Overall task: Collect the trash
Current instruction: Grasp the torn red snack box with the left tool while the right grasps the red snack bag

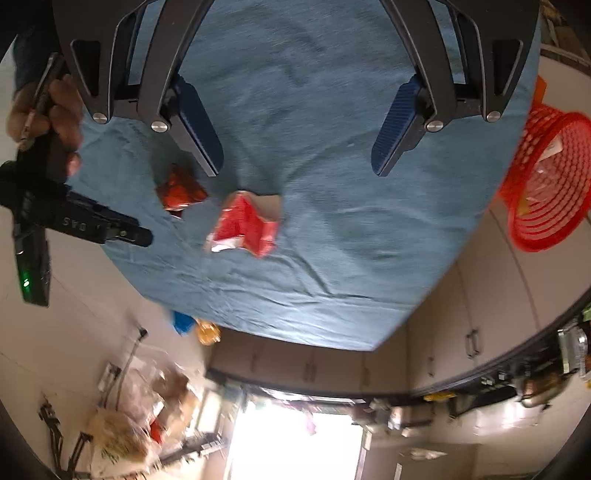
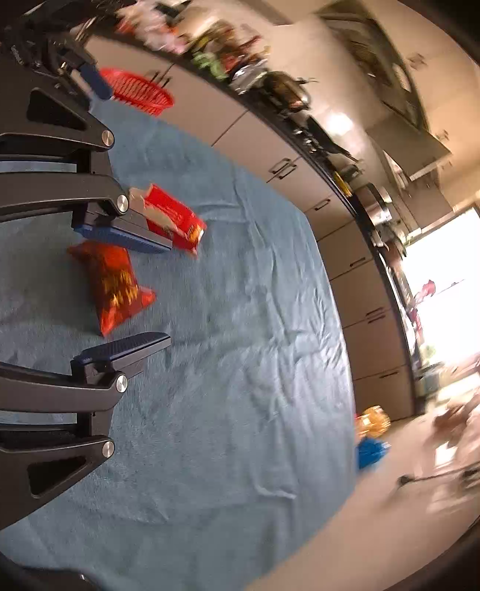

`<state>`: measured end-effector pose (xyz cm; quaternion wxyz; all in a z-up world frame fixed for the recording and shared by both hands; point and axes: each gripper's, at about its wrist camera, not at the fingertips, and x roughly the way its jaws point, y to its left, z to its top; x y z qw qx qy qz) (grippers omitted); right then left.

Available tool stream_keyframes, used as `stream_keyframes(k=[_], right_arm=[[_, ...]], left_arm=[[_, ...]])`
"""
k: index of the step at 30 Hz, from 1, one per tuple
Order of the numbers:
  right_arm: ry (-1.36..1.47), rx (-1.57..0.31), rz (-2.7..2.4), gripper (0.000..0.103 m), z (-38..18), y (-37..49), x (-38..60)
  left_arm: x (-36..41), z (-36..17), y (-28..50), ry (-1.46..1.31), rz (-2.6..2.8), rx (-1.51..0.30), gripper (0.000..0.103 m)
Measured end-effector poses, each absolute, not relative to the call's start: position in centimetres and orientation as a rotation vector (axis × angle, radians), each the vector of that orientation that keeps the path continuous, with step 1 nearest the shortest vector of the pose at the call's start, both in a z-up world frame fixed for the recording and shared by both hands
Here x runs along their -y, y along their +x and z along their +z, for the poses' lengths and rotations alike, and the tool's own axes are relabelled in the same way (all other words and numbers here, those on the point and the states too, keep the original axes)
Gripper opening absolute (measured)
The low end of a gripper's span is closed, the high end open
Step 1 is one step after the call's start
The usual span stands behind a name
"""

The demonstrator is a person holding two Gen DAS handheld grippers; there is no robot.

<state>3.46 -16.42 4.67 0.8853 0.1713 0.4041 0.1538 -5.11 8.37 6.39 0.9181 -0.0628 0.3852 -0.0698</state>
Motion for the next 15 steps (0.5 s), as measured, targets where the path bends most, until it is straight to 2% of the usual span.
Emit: stream_keyframes(k=[10, 15], right_arm=[[0.502, -0.860, 0.354, 0.048, 3.7, 3.7, 18.7], [0.562, -0.861, 0.361, 0.048, 3.3, 3.6, 19.8]], left_arm=[[-2.7, 4.8, 3.0, -0.034, -0.179, -0.955, 0.082], [-0.8, 3.6, 5.7, 0.063, -0.117, -0.982, 0.082]])
